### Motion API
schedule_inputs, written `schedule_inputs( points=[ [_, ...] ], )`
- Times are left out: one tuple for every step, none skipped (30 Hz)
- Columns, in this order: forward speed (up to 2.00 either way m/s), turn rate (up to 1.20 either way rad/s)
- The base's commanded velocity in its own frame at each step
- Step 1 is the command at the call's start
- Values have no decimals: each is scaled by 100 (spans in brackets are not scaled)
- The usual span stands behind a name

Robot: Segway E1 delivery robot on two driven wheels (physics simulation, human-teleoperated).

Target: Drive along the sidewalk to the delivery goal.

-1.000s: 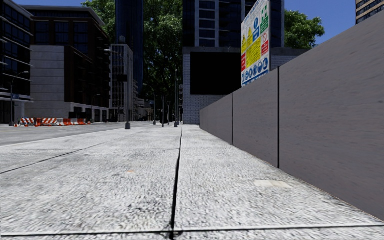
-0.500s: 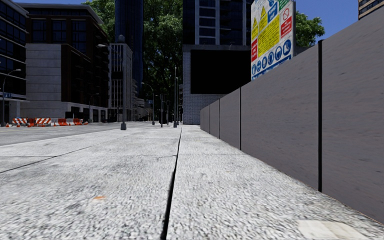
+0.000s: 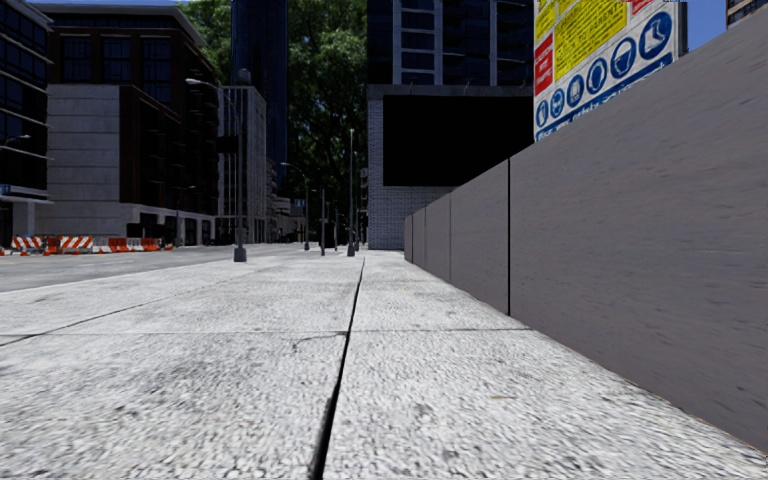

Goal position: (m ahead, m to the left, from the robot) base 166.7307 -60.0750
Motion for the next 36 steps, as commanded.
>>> schedule_inputs(
  points=[
    [190, 0],
    [189, 0],
    [189, 0],
    [189, 0],
    [189, 0],
    [189, 0],
    [189, 0],
    [189, 0],
    [189, 0],
    [189, 0],
    [189, 0],
    [189, 0],
    [189, 0],
    [189, 3],
    [189, 10],
    [189, 16],
    [189, 16],
    [189, 18],
    [189, 19],
    [189, 19],
    [189, 31],
    [189, 31],
    [189, 37],
    [189, 38],
    [189, 28],
    [189, 28],
    [189, 0],
    [189, 0],
    [189, 0],
    [189, 0],
    [189, 0],
    [189, 0],
    [189, 0],
    [189, 0],
    [189, 0],
    [189, 0]
  ],
)
